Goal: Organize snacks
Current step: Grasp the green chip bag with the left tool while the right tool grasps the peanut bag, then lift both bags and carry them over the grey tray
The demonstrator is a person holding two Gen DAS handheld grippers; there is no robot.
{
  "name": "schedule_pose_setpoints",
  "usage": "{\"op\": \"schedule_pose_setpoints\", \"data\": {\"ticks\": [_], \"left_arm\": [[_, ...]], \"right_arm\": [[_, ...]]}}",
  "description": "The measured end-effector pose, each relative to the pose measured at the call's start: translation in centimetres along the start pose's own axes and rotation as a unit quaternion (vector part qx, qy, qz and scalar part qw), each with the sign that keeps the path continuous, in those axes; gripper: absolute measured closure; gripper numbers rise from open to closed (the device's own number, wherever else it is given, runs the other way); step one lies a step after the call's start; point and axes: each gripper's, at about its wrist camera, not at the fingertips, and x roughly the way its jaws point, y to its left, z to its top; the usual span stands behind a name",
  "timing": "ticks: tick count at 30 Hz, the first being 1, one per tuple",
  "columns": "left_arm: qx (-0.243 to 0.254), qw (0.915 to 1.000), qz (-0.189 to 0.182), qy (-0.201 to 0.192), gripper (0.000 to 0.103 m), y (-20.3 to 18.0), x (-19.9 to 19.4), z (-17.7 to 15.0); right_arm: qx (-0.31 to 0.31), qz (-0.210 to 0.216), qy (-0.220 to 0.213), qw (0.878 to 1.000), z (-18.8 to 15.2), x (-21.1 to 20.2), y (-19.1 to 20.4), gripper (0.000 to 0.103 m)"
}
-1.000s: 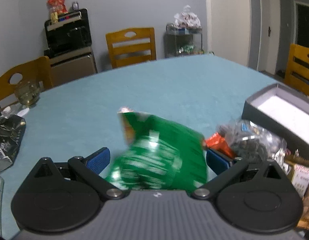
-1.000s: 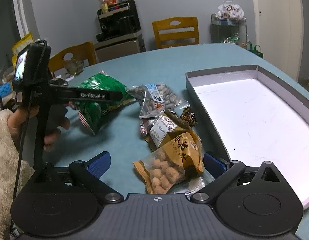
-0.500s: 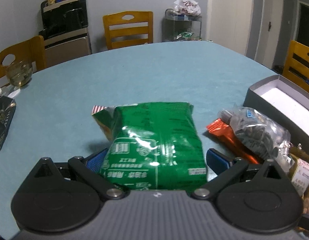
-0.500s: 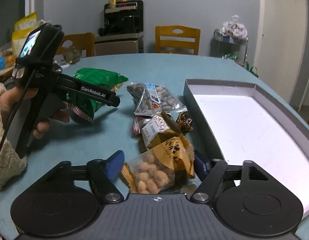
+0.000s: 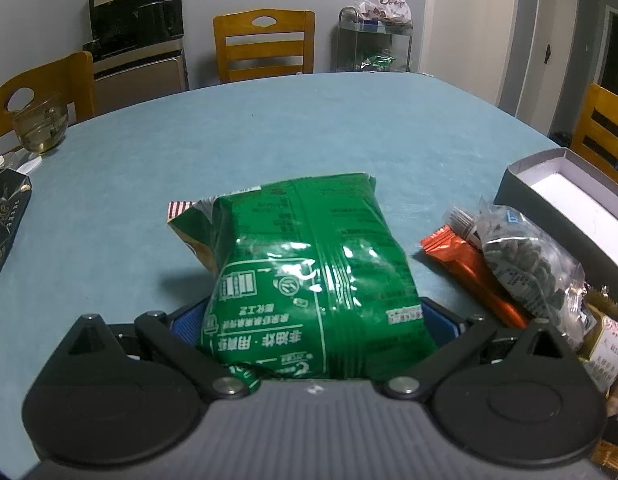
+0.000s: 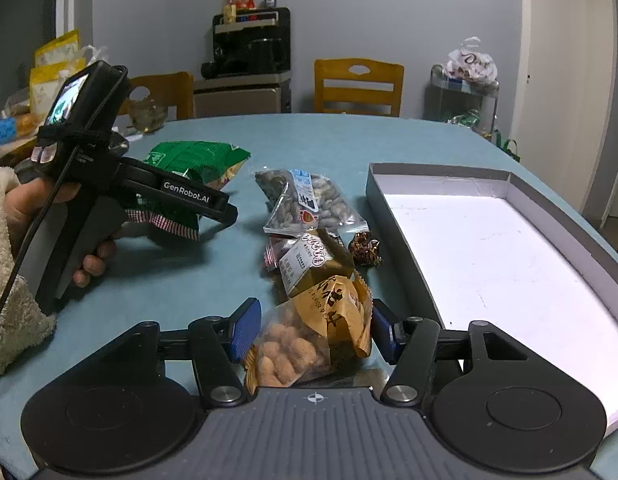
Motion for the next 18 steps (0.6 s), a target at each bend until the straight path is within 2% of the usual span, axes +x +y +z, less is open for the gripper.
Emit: {"op": "schedule_pose_setpoints", "data": {"ticks": [3,6,7,11,13,15,18], "left_arm": [[0.004,0.9999,0.002,-0.013,0.000,0.1,-0.3,-0.1],[0.002,0.9976,0.009,-0.069,0.000,0.0,-1.5,-0.4],[-0.001,0.9972,0.003,-0.075,0.000,0.1,-1.6,-0.4],[-0.011,0.9979,-0.006,-0.063,0.001,0.5,-1.2,-0.5],[-0.017,0.9984,-0.010,-0.053,0.007,0.8,-1.0,-0.5],[-0.025,0.9985,-0.010,-0.047,0.018,1.2,-0.9,-0.4],[-0.030,0.9983,-0.016,-0.046,0.023,1.6,-0.9,-0.1]], "right_arm": [[-0.002,0.001,-0.003,1.000,-0.2,-0.2,-0.1,0.046],[-0.011,0.001,-0.005,1.000,-0.4,-0.5,0.0,0.046],[-0.015,0.001,-0.006,1.000,-0.5,-0.5,0.0,0.046],[-0.022,0.001,-0.011,1.000,-0.5,-0.5,0.1,0.050],[-0.016,0.005,-0.013,1.000,-0.5,-0.6,-0.1,0.052],[-0.007,0.010,-0.014,1.000,-0.5,-0.7,-0.4,0.052],[-0.007,0.014,-0.019,1.000,-0.5,-0.9,-0.4,0.053]]}}
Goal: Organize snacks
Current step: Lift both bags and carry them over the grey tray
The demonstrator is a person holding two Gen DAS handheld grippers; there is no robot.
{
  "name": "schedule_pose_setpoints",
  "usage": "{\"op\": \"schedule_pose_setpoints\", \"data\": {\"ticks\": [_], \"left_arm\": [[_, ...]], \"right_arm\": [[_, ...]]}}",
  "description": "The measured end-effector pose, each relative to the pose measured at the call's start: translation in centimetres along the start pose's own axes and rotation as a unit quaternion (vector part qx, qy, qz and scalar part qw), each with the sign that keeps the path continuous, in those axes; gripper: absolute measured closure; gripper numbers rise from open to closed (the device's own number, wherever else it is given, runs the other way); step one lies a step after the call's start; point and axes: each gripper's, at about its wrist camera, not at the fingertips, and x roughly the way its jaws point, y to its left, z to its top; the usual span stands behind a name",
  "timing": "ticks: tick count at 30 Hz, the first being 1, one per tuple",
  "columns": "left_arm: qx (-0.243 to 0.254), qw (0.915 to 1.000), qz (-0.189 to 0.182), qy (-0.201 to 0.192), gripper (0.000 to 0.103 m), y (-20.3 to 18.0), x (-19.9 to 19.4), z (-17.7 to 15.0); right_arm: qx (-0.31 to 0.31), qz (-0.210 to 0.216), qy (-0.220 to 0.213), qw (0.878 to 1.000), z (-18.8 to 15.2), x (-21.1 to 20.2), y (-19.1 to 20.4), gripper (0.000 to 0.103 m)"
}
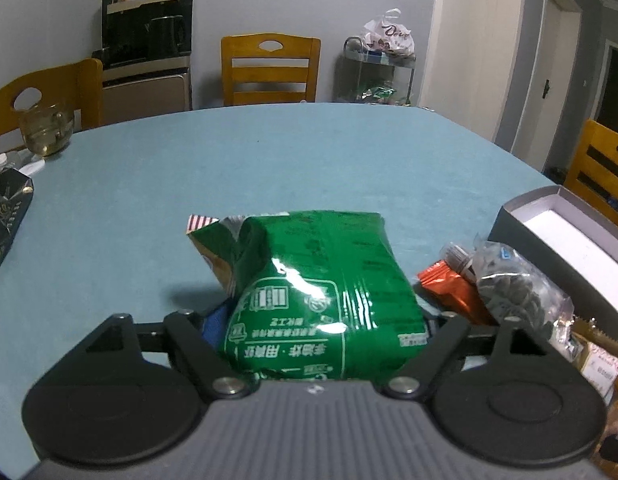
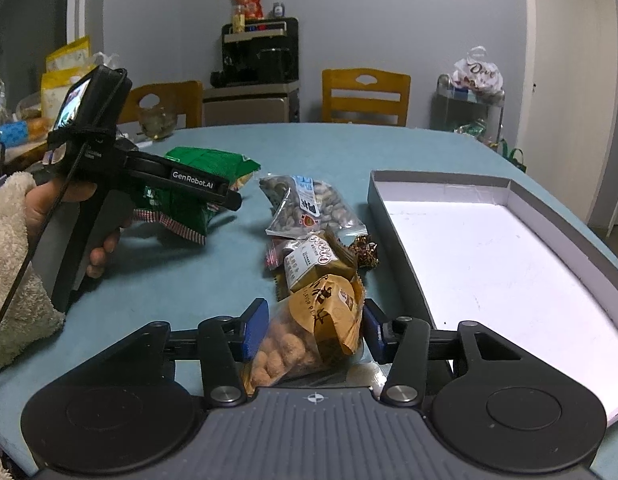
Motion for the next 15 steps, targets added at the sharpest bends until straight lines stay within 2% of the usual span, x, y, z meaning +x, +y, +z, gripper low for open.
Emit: {"op": "schedule_pose_setpoints", "data": {"ticks": [3,5,10,15], "left_arm": [[0.009,0.9999,0.000,-0.007,0.029,-0.1,-0.3,0.0],[0.015,0.9999,-0.002,-0.008,0.030,-0.2,-0.4,0.0],[0.025,0.9996,-0.006,-0.016,0.031,-0.6,-0.6,0.2],[0.035,0.9990,-0.004,-0.025,0.032,-1.2,-1.3,-0.3]], "right_arm": [[0.002,0.004,-0.009,1.000,-0.1,-0.2,-0.1,0.056],[0.007,0.008,-0.013,1.000,0.0,-0.4,-0.3,0.061],[0.006,0.008,-0.025,1.000,0.1,-1.0,-0.7,0.067],[-0.005,0.004,-0.052,0.999,0.1,-1.9,-0.4,0.068]]}}
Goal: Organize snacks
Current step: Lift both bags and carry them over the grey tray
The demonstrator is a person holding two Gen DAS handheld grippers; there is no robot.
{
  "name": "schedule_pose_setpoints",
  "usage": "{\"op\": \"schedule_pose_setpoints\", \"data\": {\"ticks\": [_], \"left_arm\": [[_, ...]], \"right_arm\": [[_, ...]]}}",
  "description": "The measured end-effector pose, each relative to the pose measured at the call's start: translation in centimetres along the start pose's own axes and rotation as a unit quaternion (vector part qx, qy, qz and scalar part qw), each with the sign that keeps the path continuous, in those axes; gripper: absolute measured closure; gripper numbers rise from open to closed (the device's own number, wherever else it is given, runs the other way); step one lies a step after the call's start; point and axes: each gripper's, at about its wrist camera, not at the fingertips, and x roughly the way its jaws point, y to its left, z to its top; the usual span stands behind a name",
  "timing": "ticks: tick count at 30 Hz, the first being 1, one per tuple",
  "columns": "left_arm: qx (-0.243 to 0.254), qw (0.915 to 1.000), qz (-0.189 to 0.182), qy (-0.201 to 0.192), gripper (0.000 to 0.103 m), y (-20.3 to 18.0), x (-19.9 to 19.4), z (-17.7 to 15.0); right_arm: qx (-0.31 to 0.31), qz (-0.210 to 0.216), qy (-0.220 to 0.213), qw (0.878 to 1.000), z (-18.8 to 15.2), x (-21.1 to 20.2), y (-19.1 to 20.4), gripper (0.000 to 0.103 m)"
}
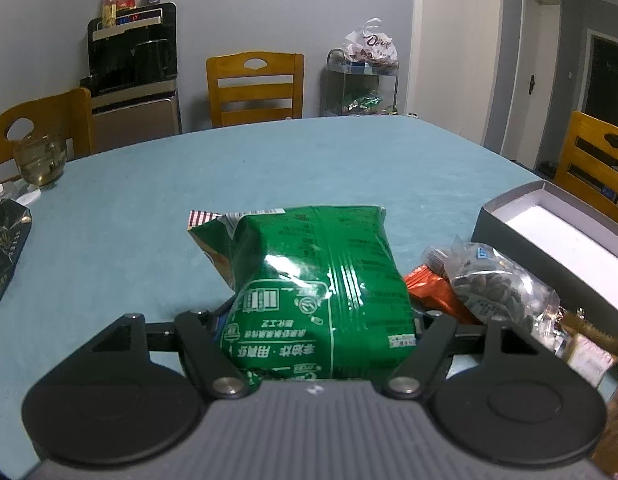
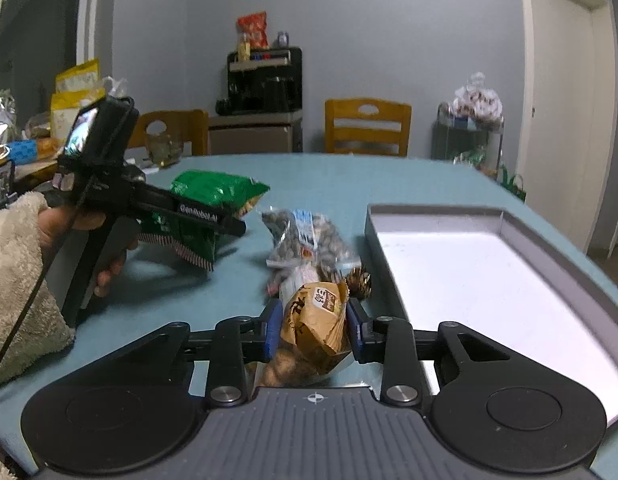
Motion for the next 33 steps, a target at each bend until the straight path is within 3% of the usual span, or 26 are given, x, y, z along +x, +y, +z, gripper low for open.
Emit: {"op": "schedule_pose_setpoints", "data": {"ticks": [12,18,24,33], "left_arm": [[-0.016,0.9994,-0.003,-0.029,0.035,0.4,-2.5,0.3],[0.004,0.9988,0.009,-0.048,0.035,-1.0,-4.9,0.6],[0.014,0.9985,-0.023,-0.047,0.035,-4.2,-7.1,2.0],[0.065,0.9945,-0.072,-0.039,0.035,-13.0,-7.0,5.7]], "right_arm": [[-0.013,-0.013,-0.061,0.998,1.8,-2.4,-0.8,0.068],[0.004,-0.020,-0.073,0.997,2.3,-3.0,-2.9,0.068],[0.028,-0.031,-0.090,0.995,2.6,-3.8,-5.9,0.068],[0.074,-0.047,-0.084,0.993,1.5,-3.9,-11.6,0.068]]}}
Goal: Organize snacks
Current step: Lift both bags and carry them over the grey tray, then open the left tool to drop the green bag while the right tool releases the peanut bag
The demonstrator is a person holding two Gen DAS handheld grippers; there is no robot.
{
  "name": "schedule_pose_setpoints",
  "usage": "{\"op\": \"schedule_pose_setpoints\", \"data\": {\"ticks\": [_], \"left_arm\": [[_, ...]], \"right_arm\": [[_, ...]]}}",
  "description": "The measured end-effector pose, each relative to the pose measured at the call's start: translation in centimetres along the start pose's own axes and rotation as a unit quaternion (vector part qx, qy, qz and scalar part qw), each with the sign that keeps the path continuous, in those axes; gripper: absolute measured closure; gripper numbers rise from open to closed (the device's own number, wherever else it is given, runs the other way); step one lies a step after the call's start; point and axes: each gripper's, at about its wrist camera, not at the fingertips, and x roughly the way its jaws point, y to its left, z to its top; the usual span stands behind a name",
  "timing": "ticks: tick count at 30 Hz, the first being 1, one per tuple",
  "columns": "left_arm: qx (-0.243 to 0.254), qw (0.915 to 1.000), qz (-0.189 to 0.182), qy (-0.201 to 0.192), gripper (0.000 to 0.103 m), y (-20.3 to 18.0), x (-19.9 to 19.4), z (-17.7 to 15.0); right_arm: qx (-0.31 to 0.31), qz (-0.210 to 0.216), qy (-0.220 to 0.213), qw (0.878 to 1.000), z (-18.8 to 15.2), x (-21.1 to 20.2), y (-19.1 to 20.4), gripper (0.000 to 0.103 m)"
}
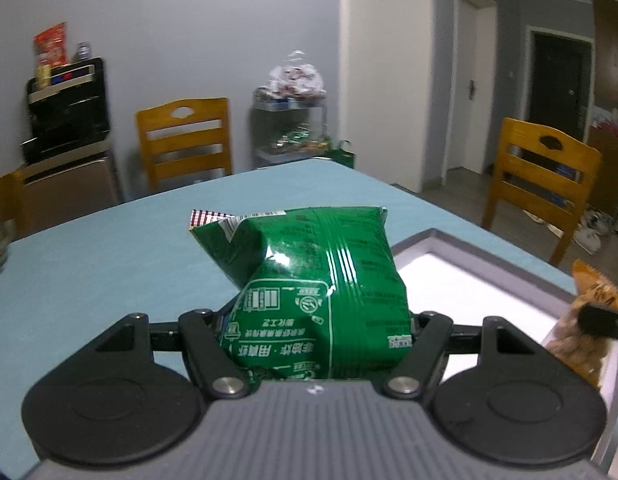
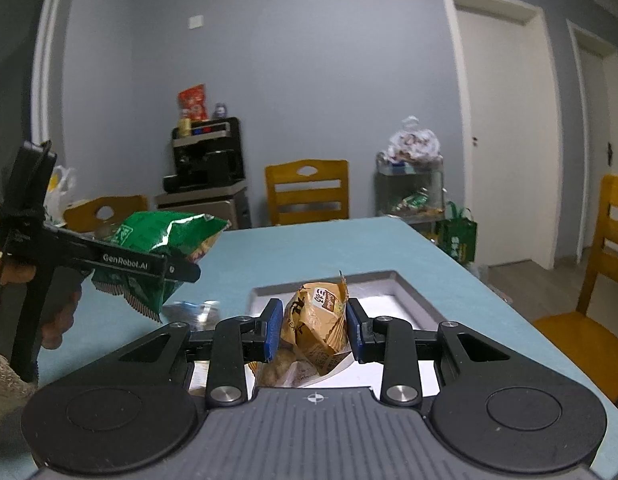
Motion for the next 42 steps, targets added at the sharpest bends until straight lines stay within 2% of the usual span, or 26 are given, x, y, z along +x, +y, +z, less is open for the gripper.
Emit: {"op": "schedule_pose_setpoints", "data": {"ticks": [7,15,21,34,38,42], "left_arm": [[0.023,0.9989,-0.029,0.029,0.035,-7.1,3.7,3.0],[0.063,0.9946,-0.044,0.070,0.035,-15.0,8.8,3.9],[0.061,0.9919,-0.045,0.102,0.035,-16.8,12.7,4.1],[0.068,0.9875,-0.044,0.135,0.030,-15.4,18.3,4.0],[0.068,0.9879,-0.048,0.131,0.012,-15.2,18.1,3.9],[0.072,0.9895,-0.044,0.118,0.008,-15.1,17.6,4.0]], "right_arm": [[0.017,-0.018,0.009,1.000,-0.9,0.8,-3.5,0.068],[0.040,-0.021,0.038,0.998,-2.3,2.8,-5.7,0.068],[0.057,-0.018,0.058,0.997,-2.4,4.0,-6.7,0.068],[0.065,-0.025,0.079,0.994,-2.2,5.9,-6.5,0.068],[0.067,-0.026,0.078,0.994,-2.0,6.0,-6.6,0.068],[0.072,-0.028,0.079,0.994,-2.0,6.2,-6.5,0.068]]}}
